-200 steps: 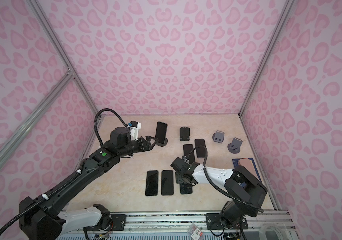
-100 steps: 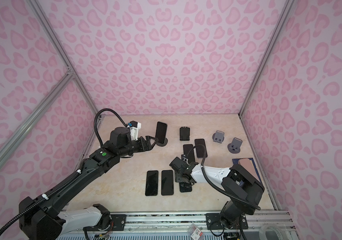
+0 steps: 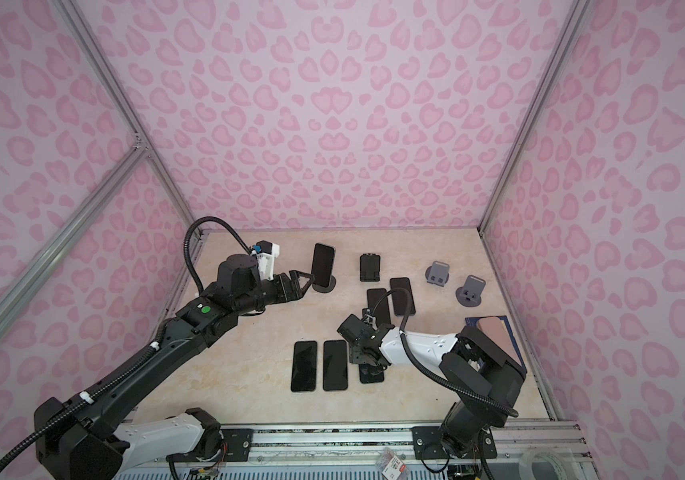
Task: Remove the phone from the phone stand
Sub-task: 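Lay the silver-edged phone beside the pink-edged phone and open the right gripper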
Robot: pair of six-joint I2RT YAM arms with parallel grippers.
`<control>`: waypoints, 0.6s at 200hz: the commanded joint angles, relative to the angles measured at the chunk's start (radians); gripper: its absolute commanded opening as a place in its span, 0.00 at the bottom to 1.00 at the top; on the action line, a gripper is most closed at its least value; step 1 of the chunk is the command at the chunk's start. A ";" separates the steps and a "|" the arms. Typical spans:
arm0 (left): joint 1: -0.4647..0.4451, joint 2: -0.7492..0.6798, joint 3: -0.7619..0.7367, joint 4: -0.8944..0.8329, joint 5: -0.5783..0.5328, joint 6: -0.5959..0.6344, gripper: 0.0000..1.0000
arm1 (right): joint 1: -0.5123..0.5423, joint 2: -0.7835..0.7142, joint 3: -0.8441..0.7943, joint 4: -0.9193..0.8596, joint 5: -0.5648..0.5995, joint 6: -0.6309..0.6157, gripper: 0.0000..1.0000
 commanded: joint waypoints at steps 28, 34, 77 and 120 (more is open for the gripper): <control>0.000 -0.010 0.006 0.014 -0.009 0.004 0.93 | 0.013 0.056 -0.004 -0.033 -0.105 0.017 0.78; 0.000 -0.010 0.006 0.014 -0.007 0.004 0.94 | 0.015 0.060 -0.004 -0.034 -0.105 0.017 0.78; 0.000 -0.011 0.007 0.013 -0.007 0.003 0.94 | 0.017 0.058 -0.014 -0.032 -0.114 0.024 0.77; 0.000 -0.010 0.007 0.014 -0.004 0.000 0.93 | 0.032 0.037 -0.038 -0.029 -0.124 0.041 0.78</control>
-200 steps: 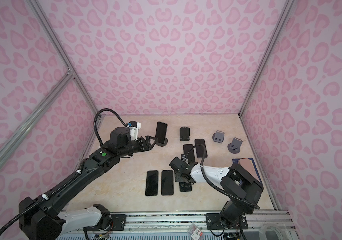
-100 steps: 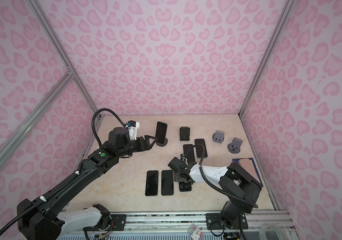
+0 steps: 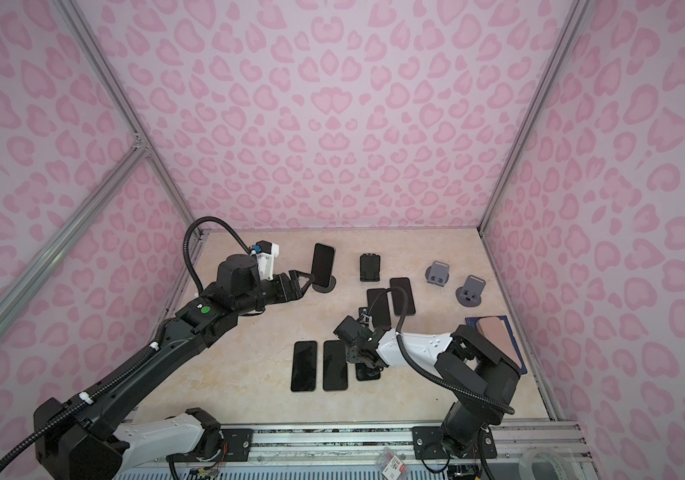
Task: Remove the phone from the phone stand
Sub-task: 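Lay the silver-edged phone beside the pink-edged phone and open the right gripper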
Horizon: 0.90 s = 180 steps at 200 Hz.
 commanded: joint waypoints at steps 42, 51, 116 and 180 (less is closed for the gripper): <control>0.000 -0.010 0.005 0.014 -0.011 0.004 0.93 | 0.006 0.028 -0.024 -0.096 -0.169 0.033 0.78; 0.000 -0.009 0.005 0.012 -0.011 0.005 0.93 | 0.006 0.027 -0.025 -0.096 -0.168 0.036 0.78; 0.000 -0.025 0.005 0.011 -0.018 0.009 0.94 | 0.005 0.026 -0.023 -0.100 -0.173 0.031 0.78; 0.000 -0.032 0.006 0.012 -0.023 0.011 0.93 | 0.010 -0.006 -0.052 -0.092 -0.185 0.054 0.76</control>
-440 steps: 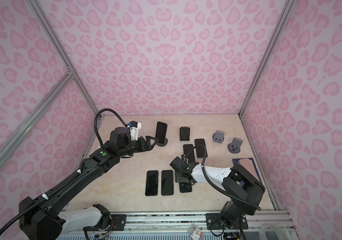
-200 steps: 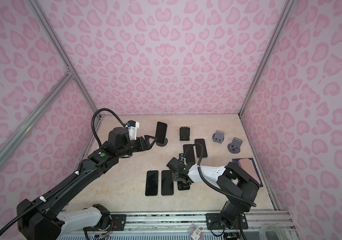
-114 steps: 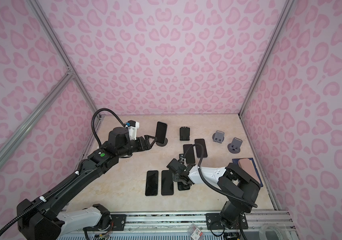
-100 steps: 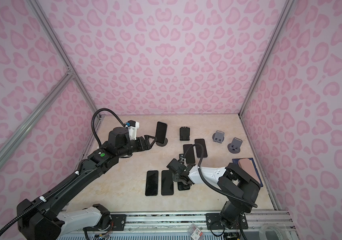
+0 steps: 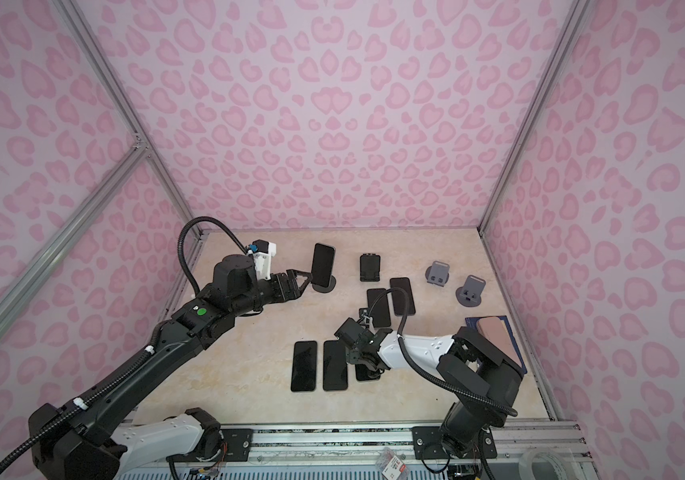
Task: Remove the phone from the phone stand
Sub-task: 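Lay the silver-edged phone beside the pink-edged phone and open the right gripper, then raise the right gripper toward the far stands while the left gripper reaches forward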
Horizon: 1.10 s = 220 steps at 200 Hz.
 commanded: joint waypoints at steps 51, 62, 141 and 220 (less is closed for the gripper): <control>0.000 -0.004 0.005 0.011 -0.007 0.011 0.93 | 0.022 -0.002 -0.029 -0.121 -0.192 0.074 0.76; 0.000 -0.003 0.004 0.012 -0.010 0.011 0.93 | 0.026 -0.007 -0.032 -0.122 -0.189 0.082 0.76; 0.000 -0.008 0.005 0.012 -0.012 0.012 0.93 | 0.050 -0.088 -0.035 -0.146 -0.139 0.142 0.81; 0.000 -0.003 0.007 0.000 -0.054 0.037 0.99 | 0.018 -0.212 0.239 -0.317 0.071 -0.090 0.88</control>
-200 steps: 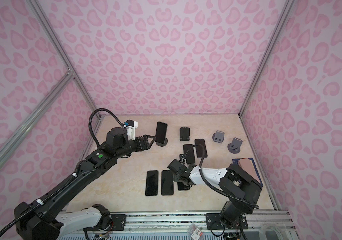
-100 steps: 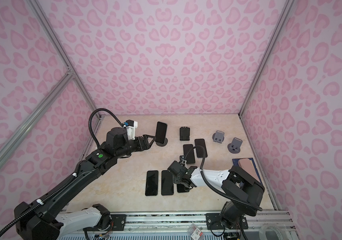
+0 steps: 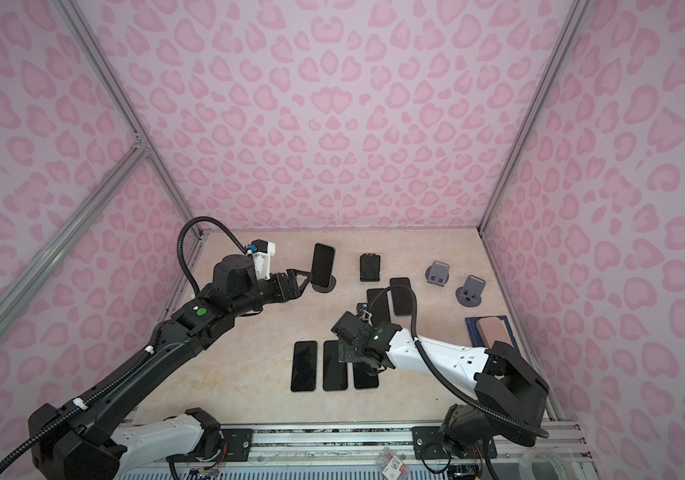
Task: Remove the phone from the phone stand
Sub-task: 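Raise the right gripper toward the far stands while the left gripper reaches forward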
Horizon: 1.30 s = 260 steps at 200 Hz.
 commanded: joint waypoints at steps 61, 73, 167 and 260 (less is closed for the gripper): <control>-0.004 0.011 0.015 -0.010 -0.142 0.142 0.98 | -0.337 -0.148 0.039 0.456 -0.055 -0.489 0.94; -0.020 0.027 0.013 -0.006 -0.218 0.179 0.98 | -0.399 -0.138 0.032 0.508 -0.137 -0.485 0.96; -0.068 0.507 0.414 -0.140 -0.337 0.471 0.98 | -0.501 -0.201 -0.241 0.731 -0.317 -0.447 0.97; -0.016 0.783 0.668 -0.219 -0.221 0.545 0.98 | -0.485 -0.246 -0.359 0.854 -0.220 -0.419 0.98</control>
